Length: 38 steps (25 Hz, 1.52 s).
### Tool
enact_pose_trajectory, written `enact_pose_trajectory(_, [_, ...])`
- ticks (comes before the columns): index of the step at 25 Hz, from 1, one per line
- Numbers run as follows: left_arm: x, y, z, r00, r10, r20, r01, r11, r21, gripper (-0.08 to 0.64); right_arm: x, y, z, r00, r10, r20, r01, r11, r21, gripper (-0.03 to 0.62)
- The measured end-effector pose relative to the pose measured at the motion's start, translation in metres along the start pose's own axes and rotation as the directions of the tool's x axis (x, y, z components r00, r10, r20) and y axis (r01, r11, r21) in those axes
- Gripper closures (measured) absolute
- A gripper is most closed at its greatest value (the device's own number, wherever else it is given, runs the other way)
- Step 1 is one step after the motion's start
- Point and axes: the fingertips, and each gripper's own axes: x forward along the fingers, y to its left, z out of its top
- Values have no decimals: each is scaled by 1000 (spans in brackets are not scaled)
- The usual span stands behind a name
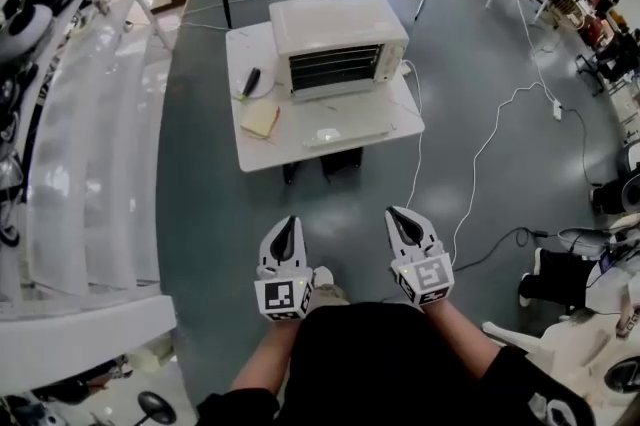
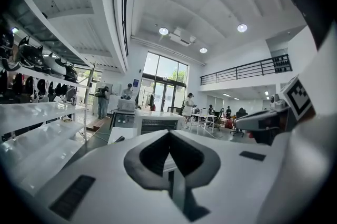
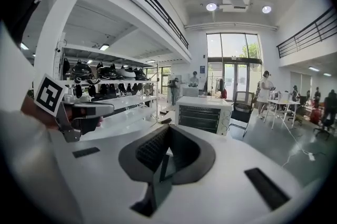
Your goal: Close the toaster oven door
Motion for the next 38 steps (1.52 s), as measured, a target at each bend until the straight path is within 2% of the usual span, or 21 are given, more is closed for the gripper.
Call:
enact_pose_trajectory(4, [17, 37, 8, 1000, 9, 16, -9, 1000, -19, 541, 40, -2, 13, 1000, -28, 0, 28, 1000, -8, 571])
enact_pose_trajectory(8, [27, 67, 10, 1000, 15, 9, -14, 997, -70, 541, 72, 3, 12, 999, -29, -30, 29, 1000, 6, 571])
enact_pose_trajectory(14, [41, 95, 7, 1000, 8, 10, -8, 999, -53, 541, 84, 11, 6, 999, -9, -35, 10, 999, 35, 571])
enact_pose_trajectory(20, [39, 99, 0, 1000, 7, -2, -7, 996, -91, 541, 90, 1, -1, 998, -44, -50, 46, 999, 28, 571])
enact_pose_trajectory(26, [35, 82, -5, 1000, 4, -7, -5, 996, -88, 541, 86, -16, -14, 996, -68, -49, 70, 996, 52, 571])
enact_pose_trajectory(29, [39, 78, -2, 1000, 11, 3, -11, 997, -78, 541, 94, -26, -16, 997, -58, -43, 62, 993, 102, 571])
enact_pose_trajectory(38, [88, 97, 8, 992, 123, 1, -123, 991, -47, 541, 132, -80, 0, 1000, -23, -19, 24, 995, 98, 571])
